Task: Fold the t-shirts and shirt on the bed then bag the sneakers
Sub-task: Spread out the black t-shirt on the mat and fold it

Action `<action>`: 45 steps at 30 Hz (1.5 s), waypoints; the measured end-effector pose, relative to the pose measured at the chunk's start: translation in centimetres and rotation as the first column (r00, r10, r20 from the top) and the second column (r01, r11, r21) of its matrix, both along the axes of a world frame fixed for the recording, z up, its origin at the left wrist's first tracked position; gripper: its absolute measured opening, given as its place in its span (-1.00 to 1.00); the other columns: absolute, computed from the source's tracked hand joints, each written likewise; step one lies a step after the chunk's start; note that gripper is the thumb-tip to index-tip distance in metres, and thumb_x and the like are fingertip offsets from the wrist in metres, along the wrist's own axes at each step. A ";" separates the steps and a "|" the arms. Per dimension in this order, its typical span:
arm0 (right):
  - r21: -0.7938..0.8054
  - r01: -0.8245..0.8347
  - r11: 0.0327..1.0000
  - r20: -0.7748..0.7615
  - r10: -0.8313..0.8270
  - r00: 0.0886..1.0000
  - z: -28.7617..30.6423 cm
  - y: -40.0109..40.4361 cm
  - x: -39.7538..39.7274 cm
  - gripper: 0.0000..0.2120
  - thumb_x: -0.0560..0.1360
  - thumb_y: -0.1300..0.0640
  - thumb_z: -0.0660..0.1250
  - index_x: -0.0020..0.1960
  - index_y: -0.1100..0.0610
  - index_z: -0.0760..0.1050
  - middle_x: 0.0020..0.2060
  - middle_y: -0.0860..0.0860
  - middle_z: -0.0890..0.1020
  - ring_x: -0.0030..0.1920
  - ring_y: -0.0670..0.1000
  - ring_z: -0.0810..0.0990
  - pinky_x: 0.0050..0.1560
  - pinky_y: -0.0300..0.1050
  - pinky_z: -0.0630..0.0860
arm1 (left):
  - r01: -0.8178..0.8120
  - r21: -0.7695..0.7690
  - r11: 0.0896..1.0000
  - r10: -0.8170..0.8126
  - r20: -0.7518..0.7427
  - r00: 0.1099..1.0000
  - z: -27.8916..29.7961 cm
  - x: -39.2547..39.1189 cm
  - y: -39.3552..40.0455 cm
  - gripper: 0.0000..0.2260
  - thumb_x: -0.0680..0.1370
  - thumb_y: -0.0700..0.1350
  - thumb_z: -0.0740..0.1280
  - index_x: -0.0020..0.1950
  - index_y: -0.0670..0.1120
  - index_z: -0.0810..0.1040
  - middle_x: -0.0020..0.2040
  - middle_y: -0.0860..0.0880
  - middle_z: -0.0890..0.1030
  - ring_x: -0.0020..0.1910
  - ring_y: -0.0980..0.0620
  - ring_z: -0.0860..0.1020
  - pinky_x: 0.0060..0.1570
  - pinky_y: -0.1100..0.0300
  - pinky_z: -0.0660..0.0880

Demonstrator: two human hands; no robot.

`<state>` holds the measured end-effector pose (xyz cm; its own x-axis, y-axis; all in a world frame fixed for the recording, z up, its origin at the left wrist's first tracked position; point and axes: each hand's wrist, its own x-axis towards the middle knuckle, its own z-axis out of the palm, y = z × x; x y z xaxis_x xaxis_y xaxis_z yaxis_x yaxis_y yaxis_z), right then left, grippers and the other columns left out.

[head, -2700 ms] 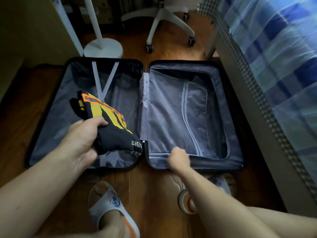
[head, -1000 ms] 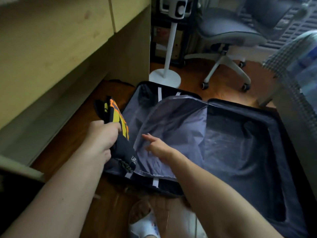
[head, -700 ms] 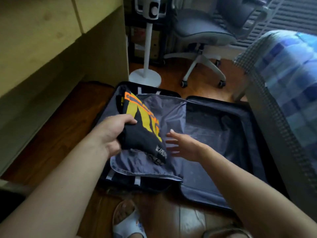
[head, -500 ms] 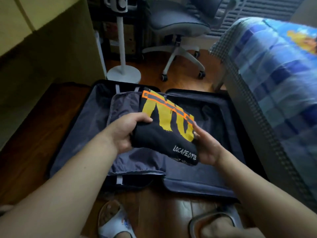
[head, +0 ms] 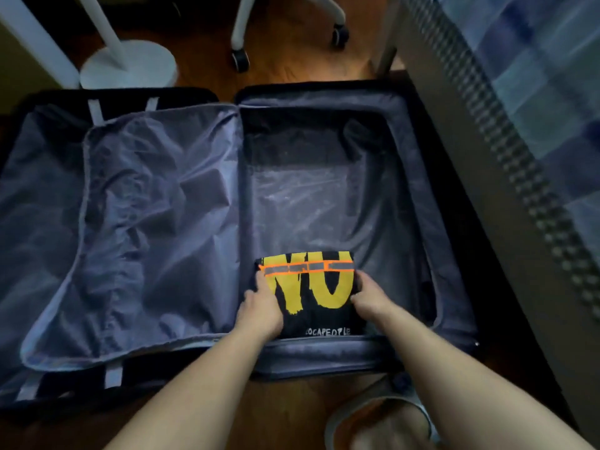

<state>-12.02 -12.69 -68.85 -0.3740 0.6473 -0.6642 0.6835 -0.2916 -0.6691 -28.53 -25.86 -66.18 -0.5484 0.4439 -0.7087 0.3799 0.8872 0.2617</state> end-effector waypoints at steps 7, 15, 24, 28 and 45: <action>-0.043 -0.370 0.928 0.316 0.364 0.876 -2.3 -0.8 -1.2 -0.65 0.55 0.25 0.32 0.30 0.00 0.53 0.13 0.01 0.64 0.14 0.08 0.58 0.08 -0.19 0.44 | 0.187 0.024 0.982 -0.184 -0.086 0.979 3.1 0.7 1.3 -0.32 0.58 -0.19 0.22 0.63 -0.16 -0.05 0.52 -0.24 0.19 0.45 -0.28 0.27 0.41 -0.06 0.27; 0.357 -0.256 0.898 0.549 0.020 0.836 3.7 -3.1 -4.3 -0.56 0.54 0.24 0.18 0.42 0.19 0.35 0.31 0.25 0.42 0.30 0.32 0.41 0.28 0.12 0.40 | 0.161 -0.009 0.987 -0.147 -0.461 0.875 9.6 -19.1 -6.8 -0.55 0.57 -0.09 0.25 0.44 -0.16 0.33 0.41 -0.27 0.36 0.40 -0.30 0.34 0.37 -0.09 0.34; 0.599 -0.448 0.663 0.157 0.452 0.878 8.4 -10.9 -23.4 -0.44 0.44 0.26 0.27 0.44 0.22 0.41 0.28 0.22 0.45 0.22 0.31 0.48 0.28 0.08 0.41 | -0.701 0.059 0.711 0.689 0.146 0.710 2.1 -29.8 -22.4 -0.55 0.48 0.01 0.49 0.21 -0.29 0.59 0.07 -0.25 0.69 -0.03 -0.21 0.68 0.08 -0.09 0.63; 0.509 -0.627 0.590 0.217 0.617 0.757 8.7 -12.8 -29.7 -0.42 0.55 0.17 0.29 0.55 0.13 0.27 0.43 0.17 0.34 0.35 0.27 0.40 0.38 0.01 0.30 | -0.418 0.324 0.849 0.516 -0.335 0.788 3.9 -28.5 -19.2 -0.88 0.60 -0.15 0.29 -0.08 -0.14 0.58 -0.08 -0.20 0.64 -0.16 -0.19 0.56 -0.19 0.06 0.47; 0.153 -0.988 0.029 0.896 0.418 0.151 0.9 -3.9 -38.2 -0.48 0.66 -0.08 0.03 0.57 0.07 0.21 0.56 0.08 0.25 0.54 0.27 0.09 0.53 0.21 0.03 | 0.116 0.622 0.775 0.256 -0.476 0.842 1.5 -25.0 -12.4 -0.76 0.52 -0.15 0.20 0.06 -0.07 0.62 0.03 -0.10 0.61 0.05 -0.19 0.53 0.07 -0.09 0.53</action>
